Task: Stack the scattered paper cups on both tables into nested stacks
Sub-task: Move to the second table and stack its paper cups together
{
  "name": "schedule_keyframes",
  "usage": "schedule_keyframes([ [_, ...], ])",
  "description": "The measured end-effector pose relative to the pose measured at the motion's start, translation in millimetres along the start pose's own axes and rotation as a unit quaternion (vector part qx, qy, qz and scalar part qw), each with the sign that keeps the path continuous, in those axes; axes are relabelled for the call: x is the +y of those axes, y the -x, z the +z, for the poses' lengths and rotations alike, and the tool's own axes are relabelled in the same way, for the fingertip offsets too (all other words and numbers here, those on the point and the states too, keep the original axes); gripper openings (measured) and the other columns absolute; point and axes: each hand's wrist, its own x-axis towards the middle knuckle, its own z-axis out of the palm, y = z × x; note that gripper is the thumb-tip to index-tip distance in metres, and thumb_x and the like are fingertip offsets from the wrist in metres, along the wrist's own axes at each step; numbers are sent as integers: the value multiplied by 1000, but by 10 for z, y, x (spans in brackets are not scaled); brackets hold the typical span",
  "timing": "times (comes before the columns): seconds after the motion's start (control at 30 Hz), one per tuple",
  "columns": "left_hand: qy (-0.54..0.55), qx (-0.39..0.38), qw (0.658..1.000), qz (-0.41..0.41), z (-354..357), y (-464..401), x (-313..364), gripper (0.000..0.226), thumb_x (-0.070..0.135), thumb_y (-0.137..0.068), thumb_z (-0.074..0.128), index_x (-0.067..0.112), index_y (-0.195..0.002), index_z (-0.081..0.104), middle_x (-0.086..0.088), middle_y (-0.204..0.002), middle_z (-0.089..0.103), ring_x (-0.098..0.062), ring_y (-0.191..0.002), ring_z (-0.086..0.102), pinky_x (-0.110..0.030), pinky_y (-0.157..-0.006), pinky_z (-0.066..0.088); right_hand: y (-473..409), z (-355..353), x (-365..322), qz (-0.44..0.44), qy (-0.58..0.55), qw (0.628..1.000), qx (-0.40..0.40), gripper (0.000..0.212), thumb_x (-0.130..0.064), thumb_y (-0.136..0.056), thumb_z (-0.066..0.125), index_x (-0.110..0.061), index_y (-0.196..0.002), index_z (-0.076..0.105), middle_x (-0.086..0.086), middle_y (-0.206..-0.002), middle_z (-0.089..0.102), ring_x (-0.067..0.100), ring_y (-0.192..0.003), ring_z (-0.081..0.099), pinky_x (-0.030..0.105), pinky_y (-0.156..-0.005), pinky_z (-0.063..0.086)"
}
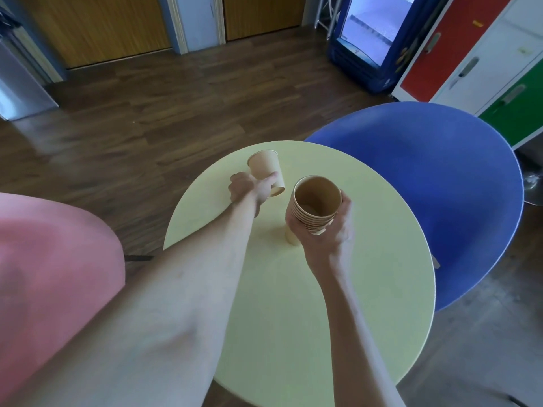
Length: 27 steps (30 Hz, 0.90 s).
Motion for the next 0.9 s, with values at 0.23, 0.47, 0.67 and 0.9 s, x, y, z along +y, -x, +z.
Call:
schedule_keyframes([
  [0.23, 33, -24, 999, 9, -36, 1, -27, 78, 53, -79, 80, 4, -132, 52, -14, -129, 63, -33, -103, 70, -35, -75, 58, 22, -1, -8, -2, 4, 1000, 3, 87, -34, -69, 91, -25, -139, 41, -8, -128, 59, 16, -117, 58, 41, -101, 49],
  [0.47, 259, -65, 963, 46, -227, 466, 181, 39, 51, -75, 84, 17, -91, 75, 1, -88, 76, -19, -82, 67, -33, -79, 60, 45, -17, -64, 29, -2, 1000, 10, 90, -41, -62, 91, -29, -137, 43, -8, -127, 62, 18, -118, 60, 47, -100, 51],
  [0.67, 240, -139, 934, 227, -434, 1011, 137, 47, 35, -75, 87, 17, -113, 68, 10, -100, 77, -5, -90, 73, -22, -84, 58, 94, -53, -113, 40, -9, 999, 5, 87, -37, -61, 92, -29, -135, 45, -10, -121, 65, 17, -110, 65, 43, -94, 54],
  [0.9, 51, -144, 921, 359, -476, 1154, -112, 63, 37, -66, 96, 26, -119, 63, 17, -112, 72, 4, -108, 64, -13, -86, 45, 155, -119, -146, 35, -3, 999, -16, 78, -27, -66, 93, -23, -130, 48, -6, -117, 65, 18, -102, 66, 32, -80, 54],
])
